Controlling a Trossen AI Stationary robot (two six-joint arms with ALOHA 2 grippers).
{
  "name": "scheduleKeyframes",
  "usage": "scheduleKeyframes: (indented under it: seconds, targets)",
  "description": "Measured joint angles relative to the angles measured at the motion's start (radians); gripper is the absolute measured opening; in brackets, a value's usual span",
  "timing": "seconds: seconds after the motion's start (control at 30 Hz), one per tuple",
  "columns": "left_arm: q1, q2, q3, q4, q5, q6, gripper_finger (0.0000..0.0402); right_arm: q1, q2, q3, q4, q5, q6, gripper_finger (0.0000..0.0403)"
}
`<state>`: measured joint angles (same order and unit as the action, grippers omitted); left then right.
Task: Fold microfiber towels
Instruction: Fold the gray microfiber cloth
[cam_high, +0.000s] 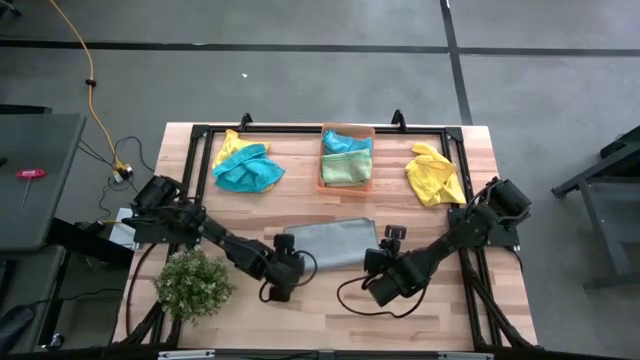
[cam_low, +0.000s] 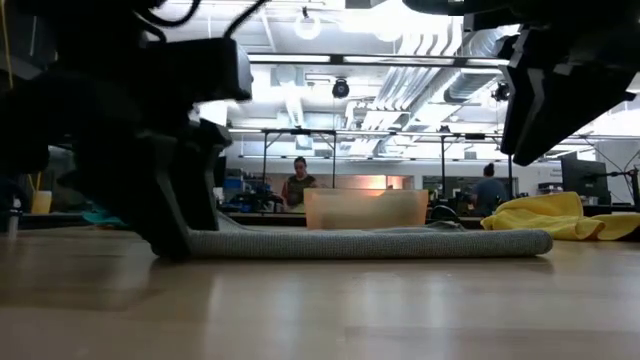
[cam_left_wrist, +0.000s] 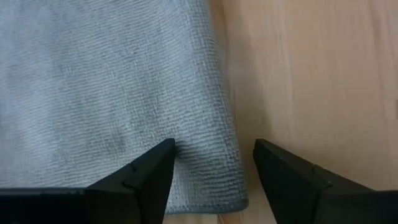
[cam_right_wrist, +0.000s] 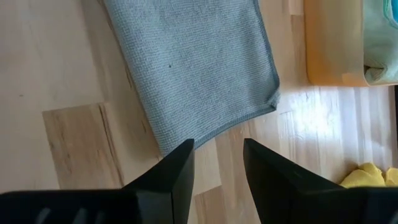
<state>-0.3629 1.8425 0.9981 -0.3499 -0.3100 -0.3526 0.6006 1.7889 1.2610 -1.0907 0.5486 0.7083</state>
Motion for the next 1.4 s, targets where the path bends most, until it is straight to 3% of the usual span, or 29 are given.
scheduleKeyframes:
  seconds: [0.1,0.27,0.53,0.73,1.4]
  targets:
    - [0.009,0.003,0.002,-0.001,0.063,-0.015,0.0214,0.0,0.0,0.0,0.005,-0.001,-0.005,0.0129]
    - [0.008,0.004,0.002,-0.004,0.067,-0.015,0.0208,-0.013,0.0,0.0,0.045,-0.028,-0.081,0.0129]
    - [0.006,0.006,0.003,-0.018,0.053,-0.014,0.0207,-0.087,0.014,0.0,0.203,-0.206,-0.413,0.0129]
    - [0.006,0.006,0.003,-0.019,0.052,-0.013,0.0207,-0.178,0.036,0.0,0.195,-0.385,-0.48,0.0129]
    - [0.0,0.008,0.0,-0.013,0.034,-0.013,0.0205,-0.22,0.164,0.0,0.138,-0.436,-0.53,0.0129]
